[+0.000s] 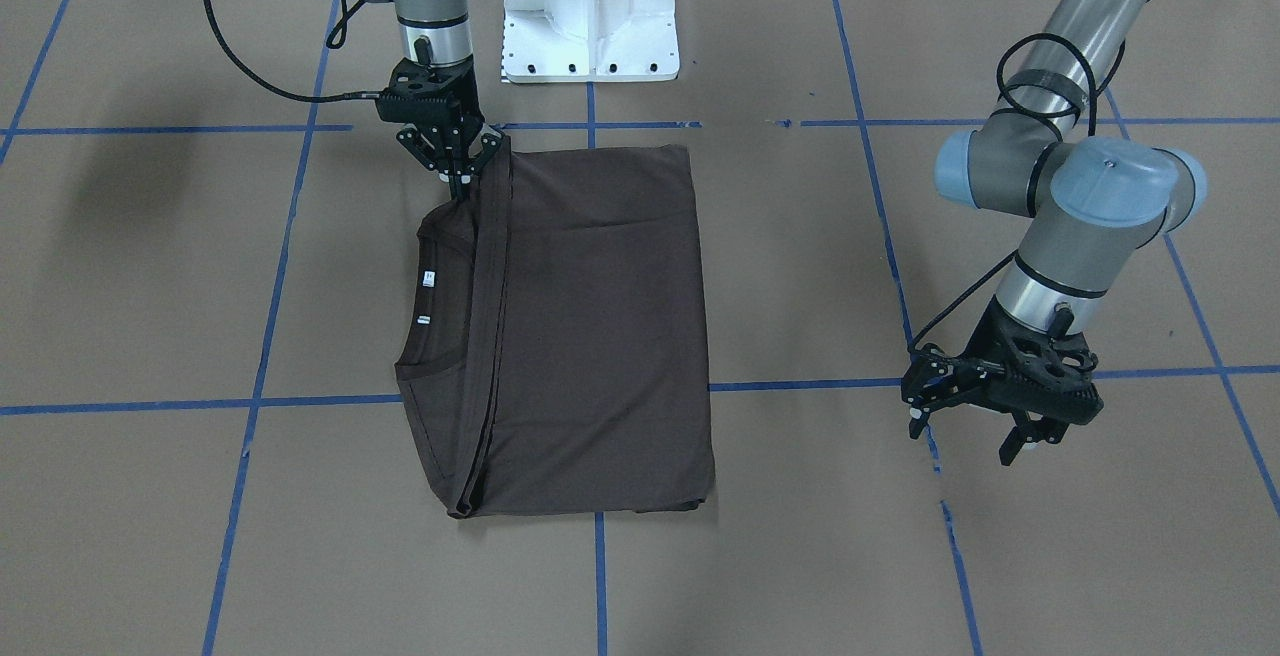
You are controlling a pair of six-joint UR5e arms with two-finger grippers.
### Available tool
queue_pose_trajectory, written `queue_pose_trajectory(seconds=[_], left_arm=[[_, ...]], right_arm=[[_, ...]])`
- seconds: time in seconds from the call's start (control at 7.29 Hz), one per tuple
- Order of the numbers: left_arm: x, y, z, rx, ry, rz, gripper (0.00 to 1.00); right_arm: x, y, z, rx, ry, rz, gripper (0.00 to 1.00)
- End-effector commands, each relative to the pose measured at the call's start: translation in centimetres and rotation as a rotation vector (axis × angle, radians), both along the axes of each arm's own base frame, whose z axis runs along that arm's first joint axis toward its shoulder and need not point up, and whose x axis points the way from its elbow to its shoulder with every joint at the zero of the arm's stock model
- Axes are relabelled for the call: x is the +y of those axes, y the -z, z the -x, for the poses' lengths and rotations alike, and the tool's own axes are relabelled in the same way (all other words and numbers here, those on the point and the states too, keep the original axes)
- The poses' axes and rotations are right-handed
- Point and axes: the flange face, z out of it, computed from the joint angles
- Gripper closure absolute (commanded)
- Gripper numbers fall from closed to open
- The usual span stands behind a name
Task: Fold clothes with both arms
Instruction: 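Drag the shirt with the right gripper toward the robot, straightening it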
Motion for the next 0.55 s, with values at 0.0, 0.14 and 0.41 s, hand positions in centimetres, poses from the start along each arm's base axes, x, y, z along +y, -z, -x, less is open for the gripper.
queue_pose_trajectory(seconds=[0.0,0.14,0.41], left_arm=[[0.0,0.0,0.1,0.0,0.001,0.0,0.0],[0.0,0.0,0.0,0.0,0.0,0.0,0.0],[0.0,0.0,-0.1,0.0,-0.002,0.001,0.0]], right_arm=[[1.0,-1.6,-0.3,0.028,0.001,-0.006,1.0],[1.0,-1.6,-0.4,0.032,0.008,-0.009,0.97],[1.2,0.5,-1.8,0.044,0.086,-0.071,0.0]])
